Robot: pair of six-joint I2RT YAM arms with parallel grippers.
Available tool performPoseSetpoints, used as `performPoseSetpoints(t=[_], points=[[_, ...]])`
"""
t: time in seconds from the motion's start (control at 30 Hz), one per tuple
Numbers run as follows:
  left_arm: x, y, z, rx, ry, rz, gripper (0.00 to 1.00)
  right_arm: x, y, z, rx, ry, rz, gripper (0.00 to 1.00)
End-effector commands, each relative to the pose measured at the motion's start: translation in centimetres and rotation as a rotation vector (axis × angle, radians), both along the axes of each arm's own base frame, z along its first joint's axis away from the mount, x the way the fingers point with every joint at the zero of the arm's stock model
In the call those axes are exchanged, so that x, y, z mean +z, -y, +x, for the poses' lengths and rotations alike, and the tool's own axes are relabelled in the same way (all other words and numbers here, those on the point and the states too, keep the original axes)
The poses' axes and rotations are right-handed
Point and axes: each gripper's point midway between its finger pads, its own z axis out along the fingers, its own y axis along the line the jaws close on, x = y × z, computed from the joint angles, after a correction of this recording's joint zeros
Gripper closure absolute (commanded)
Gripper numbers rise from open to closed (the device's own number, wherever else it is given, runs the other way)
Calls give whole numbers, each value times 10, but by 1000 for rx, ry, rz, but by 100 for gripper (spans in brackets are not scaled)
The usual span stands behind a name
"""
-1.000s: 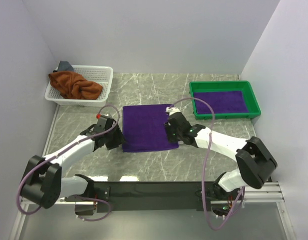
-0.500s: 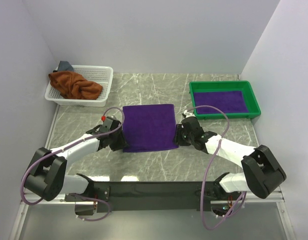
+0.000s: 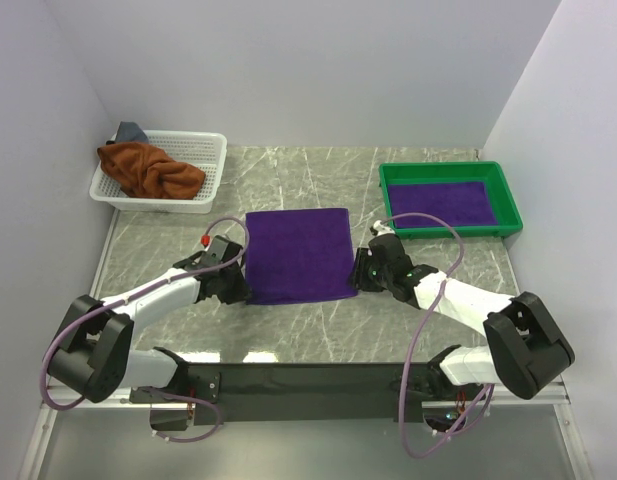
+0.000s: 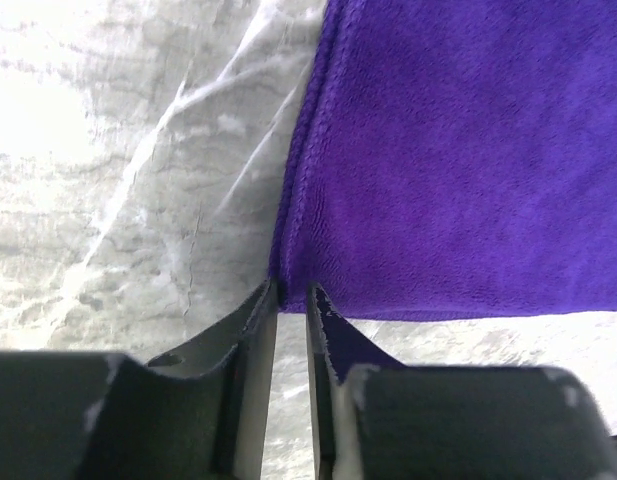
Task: Fold and stack the towels
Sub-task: Fold the towel
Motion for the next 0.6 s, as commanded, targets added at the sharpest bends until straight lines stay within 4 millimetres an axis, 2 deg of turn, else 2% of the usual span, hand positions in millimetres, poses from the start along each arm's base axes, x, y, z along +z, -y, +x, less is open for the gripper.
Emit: performPoseSetpoints(t=[0.0, 0.13, 0.27, 0.57], points=[[10, 1, 2, -1, 22, 6, 77, 9, 9, 8, -64, 31, 11, 57], [20, 3, 4, -4, 36, -2, 86, 3, 16, 6, -98, 3, 19, 58], [23, 5, 3, -11, 33, -11, 91, -6, 11, 1, -95, -52, 45, 60], [27, 7, 2, -19, 37, -16, 93, -20, 8, -7, -117, -129, 68, 66]])
